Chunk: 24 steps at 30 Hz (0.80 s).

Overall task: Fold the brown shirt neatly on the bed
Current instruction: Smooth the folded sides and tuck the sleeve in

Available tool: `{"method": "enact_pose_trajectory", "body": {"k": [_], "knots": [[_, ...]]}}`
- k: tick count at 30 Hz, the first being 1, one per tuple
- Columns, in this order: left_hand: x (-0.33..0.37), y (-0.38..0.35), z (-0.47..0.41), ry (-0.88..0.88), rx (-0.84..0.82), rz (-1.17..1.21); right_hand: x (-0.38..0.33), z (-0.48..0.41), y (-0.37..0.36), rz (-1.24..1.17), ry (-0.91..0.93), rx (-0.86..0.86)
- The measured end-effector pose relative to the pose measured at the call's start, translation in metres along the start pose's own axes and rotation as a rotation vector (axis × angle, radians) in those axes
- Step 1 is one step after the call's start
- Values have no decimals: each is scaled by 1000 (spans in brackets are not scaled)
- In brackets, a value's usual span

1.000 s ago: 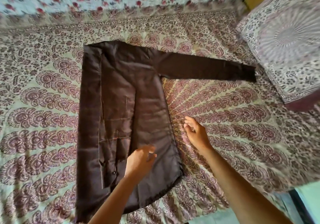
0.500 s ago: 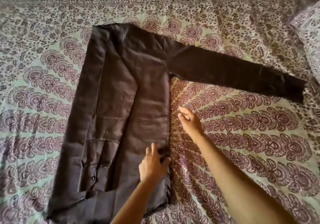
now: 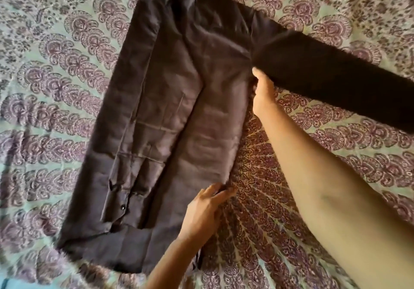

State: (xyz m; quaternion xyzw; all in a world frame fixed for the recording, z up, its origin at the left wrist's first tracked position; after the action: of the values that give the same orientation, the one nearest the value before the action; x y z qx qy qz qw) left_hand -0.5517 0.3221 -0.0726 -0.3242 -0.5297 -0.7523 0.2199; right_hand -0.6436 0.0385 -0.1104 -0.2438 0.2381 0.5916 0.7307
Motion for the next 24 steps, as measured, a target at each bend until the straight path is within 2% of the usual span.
{"method": "enact_pose_trajectory", "body": {"k": [2, 4, 6, 9, 12, 14, 16, 18, 21, 24], "knots": [[-3, 17, 11, 1, 103, 29, -6, 3, -5, -23, 42, 28], [-10, 38, 26, 80, 278, 63, -15, 14, -17, 46, 135, 72], [-20, 58, 46, 189, 448, 89, -22, 32, -45, 221, 242, 80], [-38, 75, 74, 292, 550, 70, -22, 55, -105, 501, 391, 25], [-72, 87, 100, 364, 527, 29, 1, 68, -163, 664, 334, -116], [-102, 86, 109, 402, 431, 64, 27, 66, -184, 778, 230, -185], [-126, 81, 112, 421, 315, 148, 49, 64, -190, 865, 196, -182], [-137, 81, 111, 406, 258, 175, 65, 61, -183, 949, 218, -137], [-143, 89, 109, 388, 291, 183, 84, 62, -166, 1140, 281, -104], [-140, 88, 109, 374, 287, 231, 77, 70, -154, 1235, 498, 12]]}}
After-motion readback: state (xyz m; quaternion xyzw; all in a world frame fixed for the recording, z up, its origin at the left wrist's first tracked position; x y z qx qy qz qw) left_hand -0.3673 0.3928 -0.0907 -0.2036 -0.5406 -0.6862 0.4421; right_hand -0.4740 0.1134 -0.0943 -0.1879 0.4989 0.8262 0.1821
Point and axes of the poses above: each hand's wrist, its own z-axis away from the middle knuckle, its own y-axis out of the back of the hand, x = y × z, the point moved 9 cm from there along -z, towards the middle knuckle, and after that the axes turned 14 degrees about -y, right-handed, at the moved point
